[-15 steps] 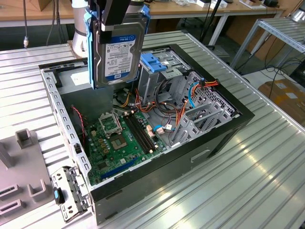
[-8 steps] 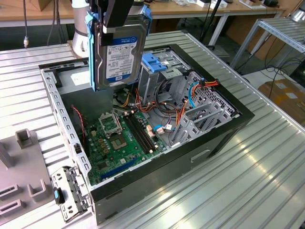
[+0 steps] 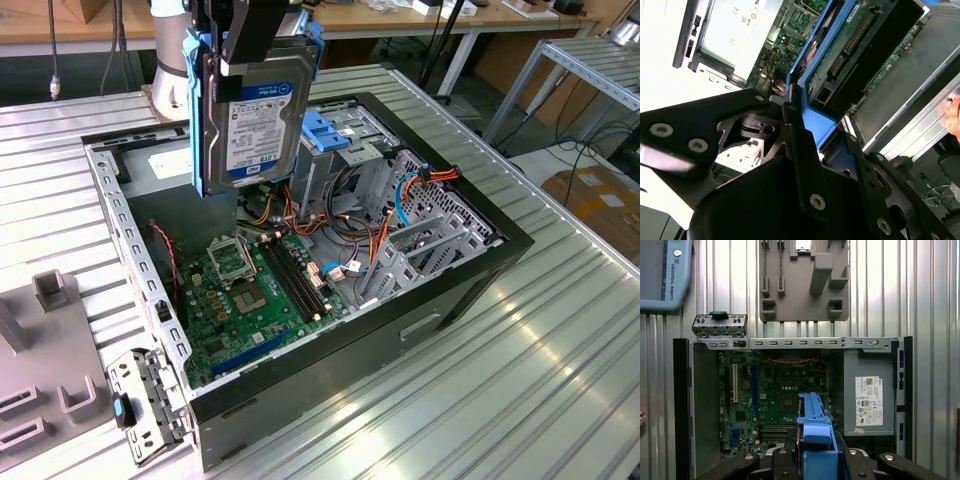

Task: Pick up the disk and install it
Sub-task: 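Insert the disk into the insertion slot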

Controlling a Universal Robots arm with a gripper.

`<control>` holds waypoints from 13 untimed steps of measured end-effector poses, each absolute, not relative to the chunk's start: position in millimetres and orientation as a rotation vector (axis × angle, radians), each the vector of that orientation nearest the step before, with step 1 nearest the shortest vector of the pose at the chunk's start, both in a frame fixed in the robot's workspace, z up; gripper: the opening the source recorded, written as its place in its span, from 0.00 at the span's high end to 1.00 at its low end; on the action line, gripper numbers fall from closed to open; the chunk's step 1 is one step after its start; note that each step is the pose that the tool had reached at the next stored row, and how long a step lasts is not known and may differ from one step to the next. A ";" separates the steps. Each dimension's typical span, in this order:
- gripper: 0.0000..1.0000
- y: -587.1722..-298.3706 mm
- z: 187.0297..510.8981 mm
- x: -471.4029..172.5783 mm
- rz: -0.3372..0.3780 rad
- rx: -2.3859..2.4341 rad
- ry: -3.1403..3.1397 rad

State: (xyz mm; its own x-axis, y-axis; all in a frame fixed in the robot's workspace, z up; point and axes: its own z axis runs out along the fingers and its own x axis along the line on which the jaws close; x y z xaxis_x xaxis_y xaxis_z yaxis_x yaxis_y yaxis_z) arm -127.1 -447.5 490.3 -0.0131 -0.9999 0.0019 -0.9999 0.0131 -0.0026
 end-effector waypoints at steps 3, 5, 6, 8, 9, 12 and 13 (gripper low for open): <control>0.63 -450.3 490.3 -127.1 -0.005 -2.206 2.236; 0.63 -450.8 490.3 -127.0 -0.005 -2.206 2.236; 0.63 -451.2 490.3 -127.0 -0.005 -2.207 2.236; 0.63 -451.5 490.3 -127.1 -0.005 -2.207 2.236; 0.63 -451.9 490.3 -127.0 -0.005 -2.207 2.235; 0.63 -453.2 490.3 -127.0 -0.005 -2.207 2.236; 0.63 -453.5 490.3 -127.0 -0.005 -2.207 2.236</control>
